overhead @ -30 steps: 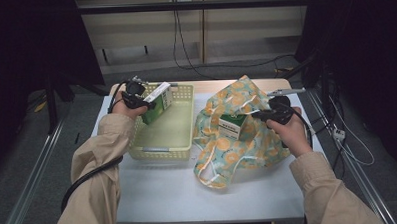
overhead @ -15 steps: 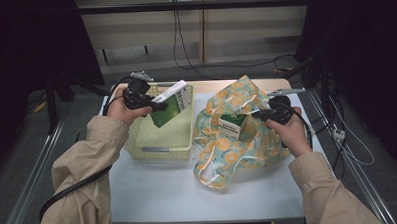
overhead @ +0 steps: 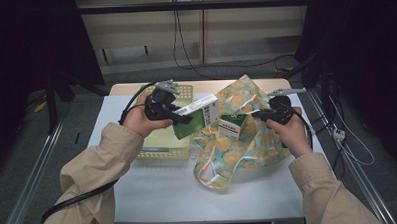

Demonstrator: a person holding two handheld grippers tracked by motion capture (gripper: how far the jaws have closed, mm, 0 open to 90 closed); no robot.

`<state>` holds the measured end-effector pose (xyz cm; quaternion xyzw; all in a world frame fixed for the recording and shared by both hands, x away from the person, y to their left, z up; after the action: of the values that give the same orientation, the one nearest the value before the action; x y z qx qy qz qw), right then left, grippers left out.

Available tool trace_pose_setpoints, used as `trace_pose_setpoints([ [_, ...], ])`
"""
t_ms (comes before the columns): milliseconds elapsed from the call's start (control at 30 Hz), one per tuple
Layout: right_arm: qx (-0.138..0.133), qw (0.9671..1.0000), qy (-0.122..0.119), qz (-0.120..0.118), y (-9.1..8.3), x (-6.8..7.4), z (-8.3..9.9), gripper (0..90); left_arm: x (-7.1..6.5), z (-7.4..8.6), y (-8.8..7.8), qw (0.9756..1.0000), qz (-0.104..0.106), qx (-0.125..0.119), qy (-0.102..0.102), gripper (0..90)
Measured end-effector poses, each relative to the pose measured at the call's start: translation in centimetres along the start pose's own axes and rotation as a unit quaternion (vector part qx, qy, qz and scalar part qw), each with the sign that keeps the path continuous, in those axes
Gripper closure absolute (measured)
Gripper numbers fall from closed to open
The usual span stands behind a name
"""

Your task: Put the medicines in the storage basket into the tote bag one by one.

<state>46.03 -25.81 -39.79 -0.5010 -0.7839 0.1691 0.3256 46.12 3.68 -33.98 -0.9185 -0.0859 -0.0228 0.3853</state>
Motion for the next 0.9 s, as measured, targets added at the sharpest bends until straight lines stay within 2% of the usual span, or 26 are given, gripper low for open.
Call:
trace_pose_setpoints([
  [200, -0.003, 1.0000, -0.001, 0.001, -0.4, 0.0, -0.3, 90.0, -1.5, -0.6, 1.9, 0.9997, 0.021, 0.006, 0.011, 62.6],
  [267, -0.004, 1.0000, -0.001, 0.001, -0.5, 0.0, -0.4, 90.0, -1.8, -0.8, 2.4, 0.9996, 0.020, 0.005, 0.019, 62.6],
  [367, -0.005, 1.0000, -0.002, 0.001, -0.6, 0.1, -0.4, 90.0, -2.1, -1.3, 2.8, 0.9997, 0.021, 0.000, 0.014, 62.6],
  [567, -0.008, 1.0000, -0.003, 0.001, -0.9, 0.2, -0.6, 90.0, -3.0, -2.8, 3.3, 0.9992, 0.031, -0.001, 0.024, 62.6],
  [667, -0.010, 0.9999, -0.002, 0.002, -1.2, 0.1, -0.7, 90.0, -3.4, -3.1, 4.0, 0.9993, 0.037, 0.003, 0.009, 62.6],
  [800, -0.010, 0.9999, -0.002, 0.001, -1.3, 0.1, -0.7, 90.0, -3.9, -2.9, 5.0, 0.9990, 0.039, 0.018, 0.015, 62.6],
  [900, -0.013, 0.9999, -0.001, 0.002, -1.6, -0.1, -0.7, 90.0, -3.8, -2.4, 5.8, 0.9988, 0.037, 0.029, 0.007, 62.5],
])
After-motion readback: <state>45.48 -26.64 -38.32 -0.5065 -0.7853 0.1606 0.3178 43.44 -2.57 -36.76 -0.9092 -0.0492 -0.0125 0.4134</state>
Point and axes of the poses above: each handheld gripper's, and its own axes: y roughly forward along the jaws, z roughly out of its underside, x roughly to its left, the point moved 5 cm from there along y, roughly forward along the jaws, and after that the axes turned 15 degrees about y, right-handed, at the moved point
